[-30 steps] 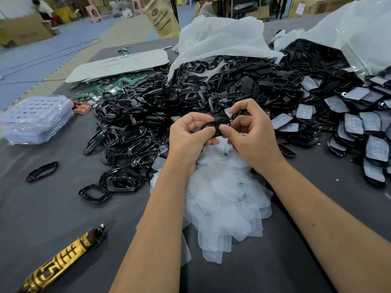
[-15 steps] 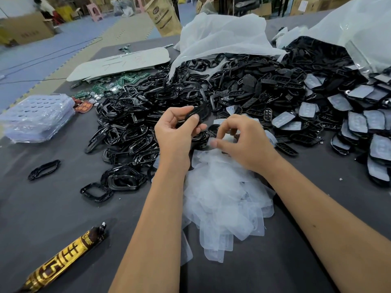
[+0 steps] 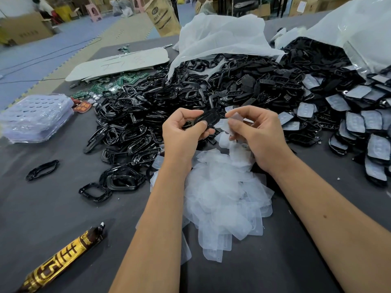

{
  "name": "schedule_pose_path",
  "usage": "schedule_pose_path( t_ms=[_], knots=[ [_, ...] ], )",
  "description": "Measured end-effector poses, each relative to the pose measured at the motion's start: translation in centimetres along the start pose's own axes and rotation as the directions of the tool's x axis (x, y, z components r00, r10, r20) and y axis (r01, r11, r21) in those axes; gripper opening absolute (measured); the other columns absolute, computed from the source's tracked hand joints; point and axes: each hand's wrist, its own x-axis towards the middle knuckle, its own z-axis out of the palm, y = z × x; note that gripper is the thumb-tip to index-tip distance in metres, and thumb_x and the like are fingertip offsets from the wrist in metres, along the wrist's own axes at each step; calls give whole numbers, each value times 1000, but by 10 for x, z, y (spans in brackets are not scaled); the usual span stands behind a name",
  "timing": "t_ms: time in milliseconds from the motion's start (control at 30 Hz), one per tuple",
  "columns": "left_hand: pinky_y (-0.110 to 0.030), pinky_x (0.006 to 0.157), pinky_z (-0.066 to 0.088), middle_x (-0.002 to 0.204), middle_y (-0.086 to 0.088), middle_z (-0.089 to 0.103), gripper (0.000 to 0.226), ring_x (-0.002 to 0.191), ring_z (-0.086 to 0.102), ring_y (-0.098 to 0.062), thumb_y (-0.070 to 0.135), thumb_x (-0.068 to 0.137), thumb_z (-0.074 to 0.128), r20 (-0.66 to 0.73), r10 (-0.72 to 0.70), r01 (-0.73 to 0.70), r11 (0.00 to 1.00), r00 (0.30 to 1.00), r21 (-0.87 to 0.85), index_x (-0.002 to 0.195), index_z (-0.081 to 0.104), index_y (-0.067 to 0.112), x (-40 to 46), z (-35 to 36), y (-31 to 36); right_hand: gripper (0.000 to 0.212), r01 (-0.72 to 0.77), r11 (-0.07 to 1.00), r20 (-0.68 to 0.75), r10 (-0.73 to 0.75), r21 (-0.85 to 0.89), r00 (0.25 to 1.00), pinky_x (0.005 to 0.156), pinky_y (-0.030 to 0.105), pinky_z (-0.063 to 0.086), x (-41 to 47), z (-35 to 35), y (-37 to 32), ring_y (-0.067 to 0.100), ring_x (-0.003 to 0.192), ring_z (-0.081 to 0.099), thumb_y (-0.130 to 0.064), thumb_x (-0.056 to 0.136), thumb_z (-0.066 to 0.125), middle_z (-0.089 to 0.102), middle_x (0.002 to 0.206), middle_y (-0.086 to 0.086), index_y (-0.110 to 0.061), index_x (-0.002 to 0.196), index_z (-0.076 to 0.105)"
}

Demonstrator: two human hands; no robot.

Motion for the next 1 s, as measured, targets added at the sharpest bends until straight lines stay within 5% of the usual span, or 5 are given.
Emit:
schedule_pose_path(
  t_ms=[267, 533, 833, 1000],
  knots=[
    [-25, 68, 60, 88, -14, 77, 21, 72, 76, -28, -13, 89, 65, 71, -30, 31, 999, 997, -18, 91, 72, 7, 0, 0, -3, 4, -1, 1000, -44, 2, 31, 999, 49, 23, 47, 1, 1, 1, 12, 61, 64, -9, 89, 80, 73, 72, 3, -9, 91, 77],
    [-26, 70, 62, 96, -17, 78, 17, 83, 77, -30, -10, 87, 73, 141, -33, 35, 999, 990, -8, 93, 75, 6, -3, 3, -2, 6, 24, 998, -49, -21, 62, 999, 59, 23, 57, 1, 3, 1, 17, 61, 69, -3, 86, 81, 74, 72, 6, -5, 86, 76],
    [-63, 90, 58, 98, -20, 78, 34, 85, 77, -39, 10, 86, 47, 190, -94, 93, 996, 977, 14, 91, 80, 11, -2, 1, -2, 21, 102, 971, -131, -132, -215, 983, 42, 26, 48, 1, 6, 10, 22, 46, 66, -20, 79, 92, 72, 63, 5, -13, 77, 71],
    [-60, 87, 59, 95, -16, 78, 29, 81, 78, -36, 9, 88, 51, 185, -89, 81, 996, 979, 50, 95, 79, 7, -2, 1, -3, 22, 100, 963, -162, -143, -251, 976, 41, 25, 47, 3, 6, 11, 21, 44, 65, -24, 79, 92, 72, 62, 3, -18, 74, 71]
  ],
)
